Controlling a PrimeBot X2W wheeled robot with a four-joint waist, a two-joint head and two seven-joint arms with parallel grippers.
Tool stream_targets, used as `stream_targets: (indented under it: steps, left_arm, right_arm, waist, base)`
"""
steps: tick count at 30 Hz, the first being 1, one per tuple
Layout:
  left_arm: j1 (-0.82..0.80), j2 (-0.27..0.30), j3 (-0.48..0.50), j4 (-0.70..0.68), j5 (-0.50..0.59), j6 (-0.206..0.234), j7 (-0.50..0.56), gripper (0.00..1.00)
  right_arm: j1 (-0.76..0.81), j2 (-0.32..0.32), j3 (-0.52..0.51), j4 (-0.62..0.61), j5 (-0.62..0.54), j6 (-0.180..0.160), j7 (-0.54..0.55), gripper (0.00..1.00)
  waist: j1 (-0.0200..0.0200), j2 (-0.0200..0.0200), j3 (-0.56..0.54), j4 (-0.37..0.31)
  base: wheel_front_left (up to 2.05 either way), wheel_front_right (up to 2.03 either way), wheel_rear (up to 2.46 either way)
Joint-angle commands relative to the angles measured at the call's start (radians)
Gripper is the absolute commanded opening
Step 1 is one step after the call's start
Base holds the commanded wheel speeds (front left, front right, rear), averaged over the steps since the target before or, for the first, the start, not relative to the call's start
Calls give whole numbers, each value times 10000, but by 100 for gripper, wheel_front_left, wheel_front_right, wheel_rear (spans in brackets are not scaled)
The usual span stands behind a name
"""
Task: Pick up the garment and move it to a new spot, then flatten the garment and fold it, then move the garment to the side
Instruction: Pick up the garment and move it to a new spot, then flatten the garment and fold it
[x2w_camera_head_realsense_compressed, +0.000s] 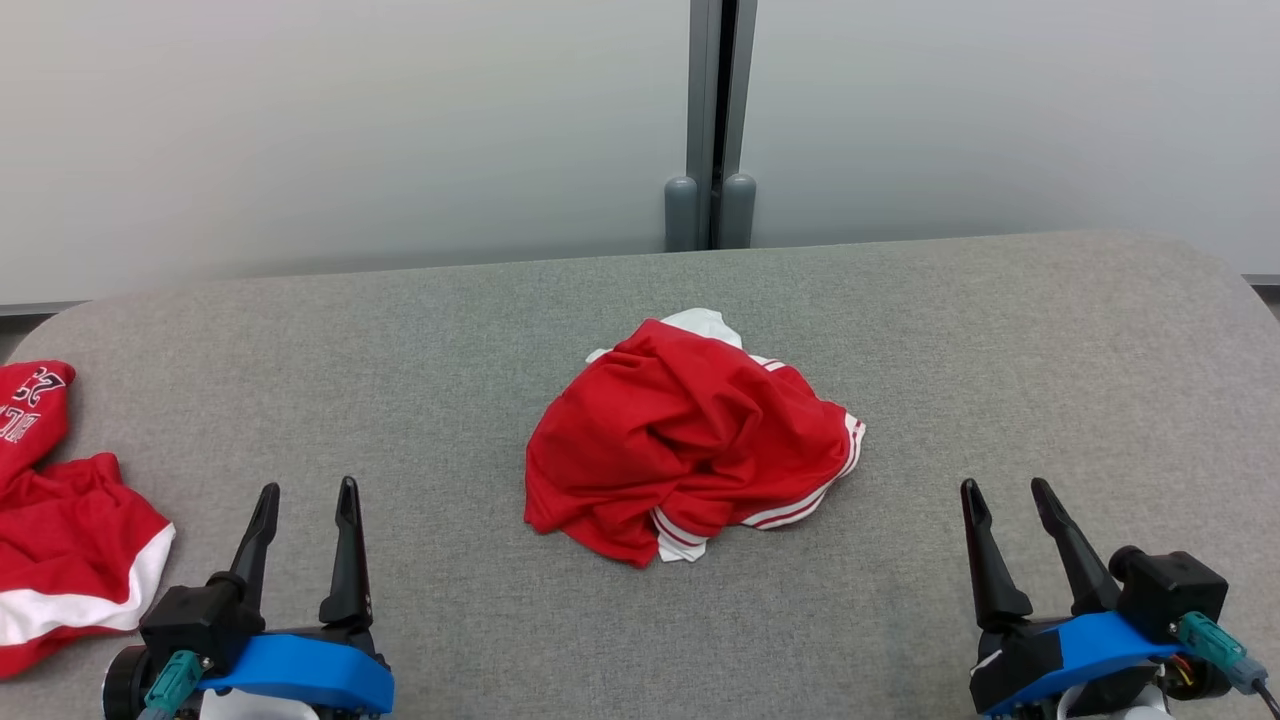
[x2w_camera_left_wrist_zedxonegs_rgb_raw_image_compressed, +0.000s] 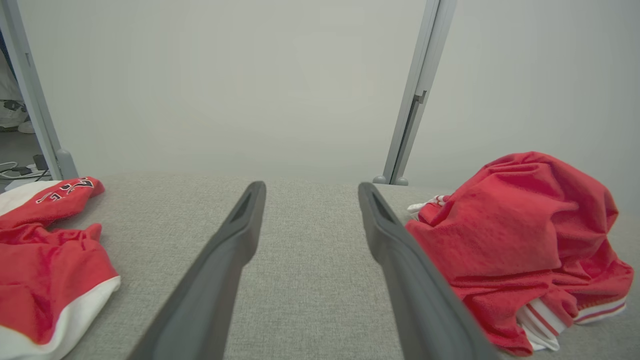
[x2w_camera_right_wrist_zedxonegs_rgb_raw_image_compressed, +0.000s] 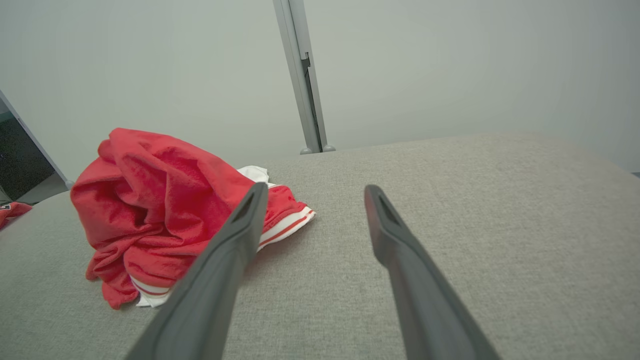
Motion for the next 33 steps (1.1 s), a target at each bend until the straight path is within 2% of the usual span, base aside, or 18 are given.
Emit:
stream_targets:
  steps: [1, 15, 18, 25, 29, 33]
  left_arm:
    - [123, -1, 110, -21, 82, -52, -28, 100]
    - [111, -173, 379, 36, 498, -246, -29, 100]
    - [11, -207, 436, 54, 527, -296, -29, 100]
    - [-241, -286, 375, 44, 675, -430, -30, 100]
    - [-418, -324, 302, 63, 748, -453, -30, 100]
    - [-637, -402, 178, 101, 858, -524, -30, 100]
  right_arm:
    - [162, -43, -25, 33, 47, 1, 9, 100]
    - [20, -43, 264, 118, 286, 1, 133, 100]
    - [-301, -41, 453, 271, 452, 1, 624, 100]
    - [-1624, -37, 786, 1530, 1548, 1, 2914, 100]
    - [-2306, -46, 835, 2269, 1955, 1, 3196, 100]
    - [-3185, -43, 939, 3558, 2306, 1, 3144, 100]
  waist:
    - [0, -1, -35, -11]
    - [0, -1, 25, 95]
    - [0, -1, 116, 109]
    - [0, -1, 429, 266]
    - [0, -1, 611, 393]
    - [0, -1, 829, 604]
  base:
    - [0, 0, 0]
    - [0, 0, 0]
    - [0, 0, 0]
    - [0, 0, 0]
    - [0, 0, 0]
    - [0, 0, 0]
